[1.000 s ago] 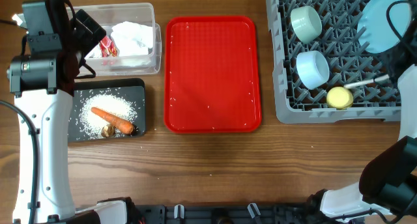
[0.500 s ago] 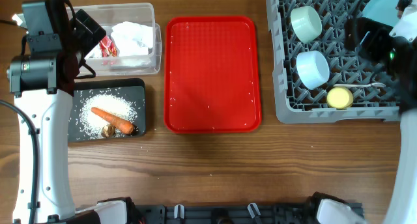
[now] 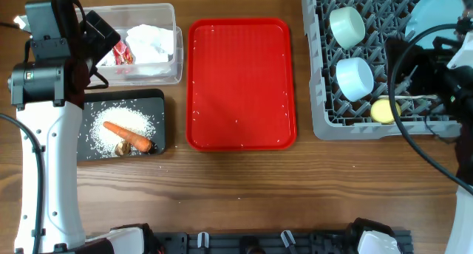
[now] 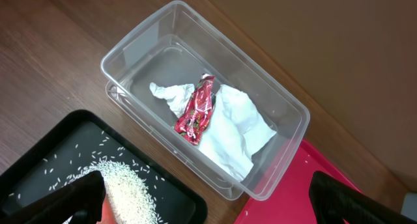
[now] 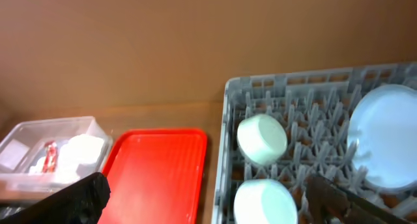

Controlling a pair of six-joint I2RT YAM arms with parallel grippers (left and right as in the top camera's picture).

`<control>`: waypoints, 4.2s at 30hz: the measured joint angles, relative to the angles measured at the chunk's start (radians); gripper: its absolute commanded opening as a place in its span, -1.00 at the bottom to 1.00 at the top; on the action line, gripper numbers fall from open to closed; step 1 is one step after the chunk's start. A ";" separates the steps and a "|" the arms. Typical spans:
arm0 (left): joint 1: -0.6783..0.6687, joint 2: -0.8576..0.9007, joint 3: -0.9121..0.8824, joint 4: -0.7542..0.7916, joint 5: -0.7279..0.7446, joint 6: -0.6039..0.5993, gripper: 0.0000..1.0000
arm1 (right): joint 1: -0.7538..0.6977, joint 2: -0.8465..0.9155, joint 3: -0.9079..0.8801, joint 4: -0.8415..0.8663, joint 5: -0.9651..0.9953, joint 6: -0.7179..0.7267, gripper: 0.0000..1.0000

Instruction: Sort waste into correct bins and load items into the dishwasher rack

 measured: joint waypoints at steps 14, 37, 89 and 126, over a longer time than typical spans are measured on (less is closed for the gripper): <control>0.000 -0.002 0.000 0.000 0.000 0.000 1.00 | 0.206 -0.773 -1.194 0.816 0.274 0.000 1.00; 0.000 -0.002 0.000 0.000 0.000 -0.003 1.00 | 0.206 -1.068 -1.448 0.779 0.280 0.002 1.00; 0.001 -1.432 -1.561 0.899 0.311 0.369 1.00 | 0.206 -1.062 -1.448 0.776 0.281 0.002 0.99; 0.001 -1.432 -1.564 0.845 0.307 0.369 1.00 | 0.206 -1.062 -1.448 0.776 0.281 0.002 0.99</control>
